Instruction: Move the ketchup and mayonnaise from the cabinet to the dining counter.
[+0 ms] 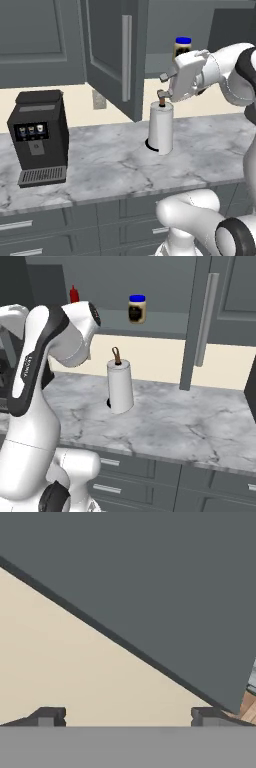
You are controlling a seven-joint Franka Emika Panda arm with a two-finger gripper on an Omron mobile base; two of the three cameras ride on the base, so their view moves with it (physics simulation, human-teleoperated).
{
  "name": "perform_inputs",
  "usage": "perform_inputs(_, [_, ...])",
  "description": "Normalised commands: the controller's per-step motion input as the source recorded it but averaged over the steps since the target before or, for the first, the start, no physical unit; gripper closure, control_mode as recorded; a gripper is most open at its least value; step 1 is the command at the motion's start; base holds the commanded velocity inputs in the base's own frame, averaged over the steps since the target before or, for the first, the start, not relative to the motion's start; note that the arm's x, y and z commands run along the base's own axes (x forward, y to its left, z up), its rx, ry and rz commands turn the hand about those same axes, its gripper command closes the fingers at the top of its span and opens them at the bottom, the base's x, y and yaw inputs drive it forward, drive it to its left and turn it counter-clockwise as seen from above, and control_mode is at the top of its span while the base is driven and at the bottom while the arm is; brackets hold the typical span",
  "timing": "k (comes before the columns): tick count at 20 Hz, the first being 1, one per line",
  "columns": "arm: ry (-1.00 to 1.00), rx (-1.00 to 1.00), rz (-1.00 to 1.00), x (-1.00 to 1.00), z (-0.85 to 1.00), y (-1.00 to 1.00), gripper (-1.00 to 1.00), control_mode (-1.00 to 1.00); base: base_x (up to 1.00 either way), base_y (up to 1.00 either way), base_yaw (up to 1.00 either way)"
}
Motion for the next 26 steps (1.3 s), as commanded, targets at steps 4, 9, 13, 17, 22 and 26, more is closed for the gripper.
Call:
perform_inputs(4, [-0.08, 0.00, -0.10, 0.10, 0.25, -0.83, -1.00, -1.00, 0.00, 0.00, 0.00])
perform_inputs(9, [-0.27, 0.00, -0.09, 0.64, 0.07, -0.25, -1.00, -1.00, 0.00, 0.00, 0.00])
perform_inputs(13, [-0.45, 0.00, -0.07, 0.85, 0.00, 0.00, -1.00, -1.00, 0.00, 0.00, 0.00])
perform_inputs(17, [-0.56, -0.03, -0.08, 0.56, 0.00, 0.00, -1.00, -1.00, 0.00, 0.00, 0.00])
perform_inputs(22, [-0.39, -0.03, -0.14, 0.38, 0.06, 0.05, -1.00, -1.00, 0.00, 0.00, 0.00])
perform_inputs(26, [-0.10, -0.01, -0.11, 0.91, 0.06, 0.19, -1.00, -1.00, 0.00, 0.00, 0.00])
